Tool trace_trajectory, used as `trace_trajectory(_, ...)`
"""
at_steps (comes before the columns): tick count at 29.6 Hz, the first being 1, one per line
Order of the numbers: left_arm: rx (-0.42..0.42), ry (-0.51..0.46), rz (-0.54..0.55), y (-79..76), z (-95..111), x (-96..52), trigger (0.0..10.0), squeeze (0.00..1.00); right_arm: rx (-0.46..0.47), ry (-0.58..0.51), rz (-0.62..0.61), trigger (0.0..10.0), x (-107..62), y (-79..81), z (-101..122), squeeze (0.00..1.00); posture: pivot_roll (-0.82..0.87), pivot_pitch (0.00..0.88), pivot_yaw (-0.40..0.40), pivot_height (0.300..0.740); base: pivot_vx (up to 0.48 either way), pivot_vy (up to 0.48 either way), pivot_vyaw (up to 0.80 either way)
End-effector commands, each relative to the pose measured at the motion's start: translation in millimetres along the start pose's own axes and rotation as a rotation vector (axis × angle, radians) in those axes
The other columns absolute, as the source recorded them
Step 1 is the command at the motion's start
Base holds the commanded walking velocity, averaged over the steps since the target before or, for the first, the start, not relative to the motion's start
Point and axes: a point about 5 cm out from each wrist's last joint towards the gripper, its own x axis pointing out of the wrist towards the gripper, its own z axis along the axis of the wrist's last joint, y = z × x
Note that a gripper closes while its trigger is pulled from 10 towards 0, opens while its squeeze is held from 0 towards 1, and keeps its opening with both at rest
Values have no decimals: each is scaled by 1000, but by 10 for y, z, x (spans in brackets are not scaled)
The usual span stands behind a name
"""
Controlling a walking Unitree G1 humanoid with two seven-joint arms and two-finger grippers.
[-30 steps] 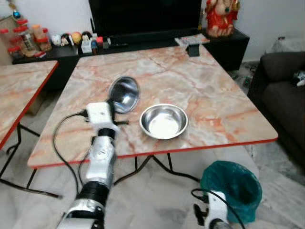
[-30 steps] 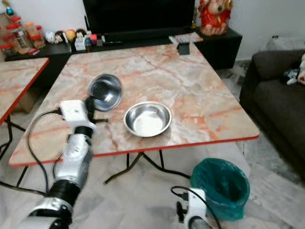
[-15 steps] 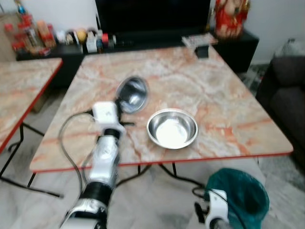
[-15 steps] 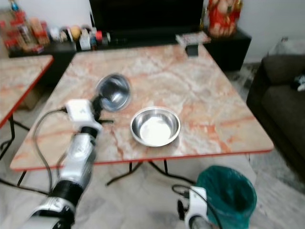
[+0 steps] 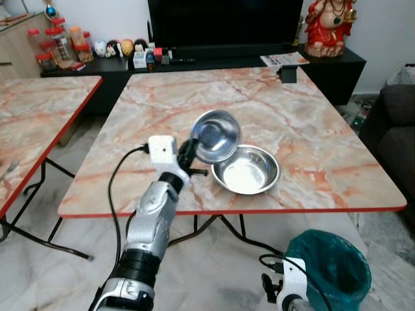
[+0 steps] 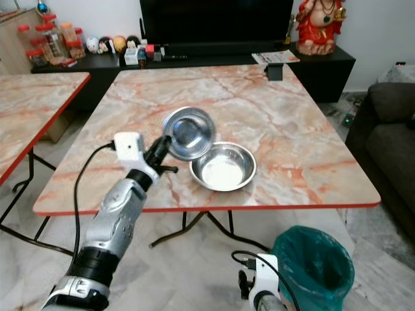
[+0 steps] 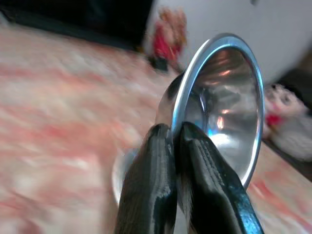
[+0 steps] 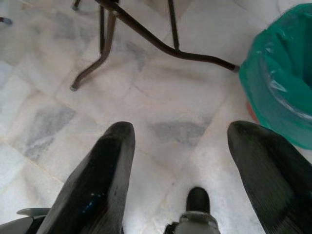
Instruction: Setting the table
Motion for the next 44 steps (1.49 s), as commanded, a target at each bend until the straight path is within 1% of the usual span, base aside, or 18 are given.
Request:
trace_trajectory(1, -55, 103, 27, 29, -87, 29, 10000, 0, 12, -8, -3, 10000, 5, 13, 16, 0, -6, 0, 52, 727, 0, 0, 0)
trace_trajectory(2, -82, 120, 38, 37, -102, 36, 10000, 0, 14, -8, -4, 10000, 5, 14, 15, 0, -8, 0, 55, 727, 0, 0, 0)
trace_trajectory(5, -101, 144, 38, 13, -100, 69, 10000, 0, 17, -6, -6, 10000, 2, 11, 5, 0, -11, 0, 59, 727, 0, 0, 0)
trace_trajectory(7, -110, 184, 39, 6, -127, 74, 10000, 0, 17, -4, -6, 10000, 1, 12, 0, 0, -12, 0, 60, 727, 0, 0, 0)
trace_trajectory(10, -114, 263, 82, 11, -164, 117, 10000, 0, 20, -1, -7, 10000, -2, 17, -15, 0, -20, 0, 65, 727, 0, 0, 0)
trace_trajectory(13, -140, 270, 90, -18, -141, 163, 10000, 0, 25, -1, -8, 10000, -4, 17, -20, 0, -22, 0, 68, 727, 0, 0, 0)
trace_trajectory(16, -144, 273, 91, -21, -137, 165, 10000, 0, 25, -1, -9, 10000, -4, 17, -20, 0, -22, 0, 68, 727, 0, 0, 0)
trace_trajectory(18, -222, 280, 88, -75, -105, 226, 10000, 0, 28, 1, -10, 10000, -6, 15, -27, 0, -23, 0, 69, 727, 0, 0, 0)
trace_trajectory(19, -282, 285, 78, -129, -76, 270, 10000, 0, 29, 2, -10, 10000, -7, 15, -32, 0, -24, 0, 70, 727, 0, 0, 0)
trace_trajectory(20, -282, 285, 78, -129, -76, 270, 10000, 0, 29, 2, -10, 10000, -7, 15, -32, 0, -24, 0, 70, 727, 0, 0, 0)
trace_trajectory(24, -386, 302, 84, -210, -36, 329, 10000, 0, 30, 4, -9, 10000, -9, 18, -41, 0, -27, 0, 74, 727, 0, 0, 0)
trace_trajectory(28, -428, 324, 78, -269, -34, 360, 10000, 0, 34, 9, -11, 10000, -13, 15, -55, 0, -30, 0, 79, 727, 0, 0, 0)
trace_trajectory(32, -424, 372, 67, -357, -72, 390, 10000, 0, 37, 13, -11, 10000, -15, 21, -68, 0, -30, 0, 82, 727, 0, 0, 0)
trace_trajectory(33, -424, 372, 67, -357, -72, 390, 10000, 0, 37, 13, -11, 10000, -15, 21, -68, 0, -30, 0, 82, 727, 0, 0, 0)
trace_trajectory(37, -418, 387, 55, -465, -115, 434, 10000, 0, 39, 17, -9, 10000, -17, 33, -79, 0, -32, 0, 87, 727, 0, 0, 0)
trace_trajectory(39, -416, 390, 53, -481, -122, 441, 10000, 0, 39, 17, -9, 10000, -17, 35, -80, 0, -33, 0, 87, 727, 0, 0, 0)
trace_trajectory(41, -423, 403, 37, -555, -145, 469, 10000, 0, 41, 18, -10, 10000, -18, 37, -86, 0, -35, 0, 89, 727, 0, 0, 0)
trace_trajectory(44, -420, 415, 27, -616, -169, 492, 10000, 0, 43, 19, -12, 10000, -20, 37, -92, 0, -38, 0, 90, 727, 0, 0, 0)
